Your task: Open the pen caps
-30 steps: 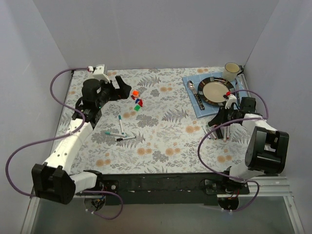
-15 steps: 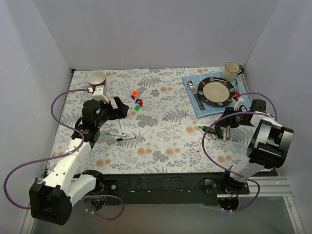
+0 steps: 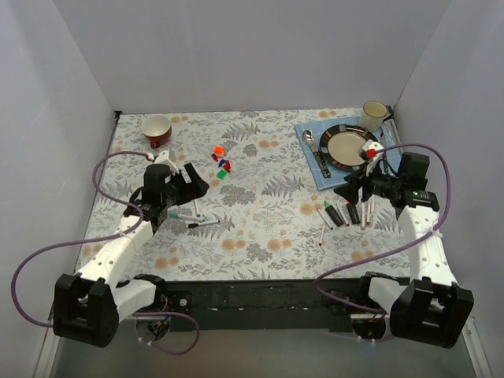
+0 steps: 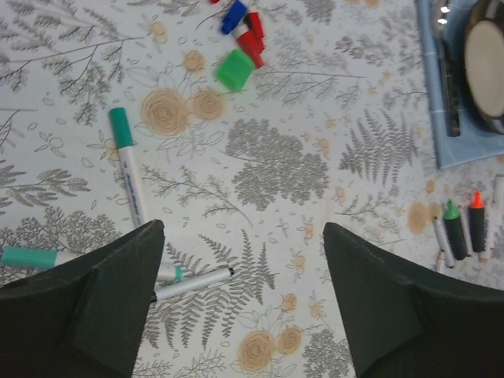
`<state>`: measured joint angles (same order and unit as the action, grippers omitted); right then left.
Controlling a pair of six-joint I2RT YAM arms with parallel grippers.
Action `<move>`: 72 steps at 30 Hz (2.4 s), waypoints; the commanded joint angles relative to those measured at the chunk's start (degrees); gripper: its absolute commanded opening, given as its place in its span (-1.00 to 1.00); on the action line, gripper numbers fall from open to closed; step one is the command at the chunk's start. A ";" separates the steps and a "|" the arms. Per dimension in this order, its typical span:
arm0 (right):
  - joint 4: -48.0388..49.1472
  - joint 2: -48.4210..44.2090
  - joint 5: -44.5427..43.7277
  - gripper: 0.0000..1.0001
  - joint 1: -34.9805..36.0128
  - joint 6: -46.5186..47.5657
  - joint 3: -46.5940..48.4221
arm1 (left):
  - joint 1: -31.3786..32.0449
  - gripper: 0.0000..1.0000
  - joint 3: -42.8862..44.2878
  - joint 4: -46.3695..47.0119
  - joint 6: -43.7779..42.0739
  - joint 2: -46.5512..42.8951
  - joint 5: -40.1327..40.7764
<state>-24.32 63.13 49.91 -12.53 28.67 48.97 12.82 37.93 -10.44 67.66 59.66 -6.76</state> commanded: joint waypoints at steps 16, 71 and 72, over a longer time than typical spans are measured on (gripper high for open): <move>1.55 -7.32 11.08 0.10 5.94 3.68 -7.13 | 0.98 -0.10 25.86 -15.48 -8.15 39.72 22.40; 0.06 -4.08 21.09 0.49 10.49 4.38 -8.62 | 4.92 -1.00 14.28 6.02 12.39 20.43 -2.11; 0.41 -3.46 22.67 0.63 11.73 4.29 -8.89 | 8.07 -1.00 12.10 9.96 15.02 19.89 -1.94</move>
<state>-24.34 57.43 65.69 -4.73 32.82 41.41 15.38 55.29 -10.37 74.72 83.00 -2.15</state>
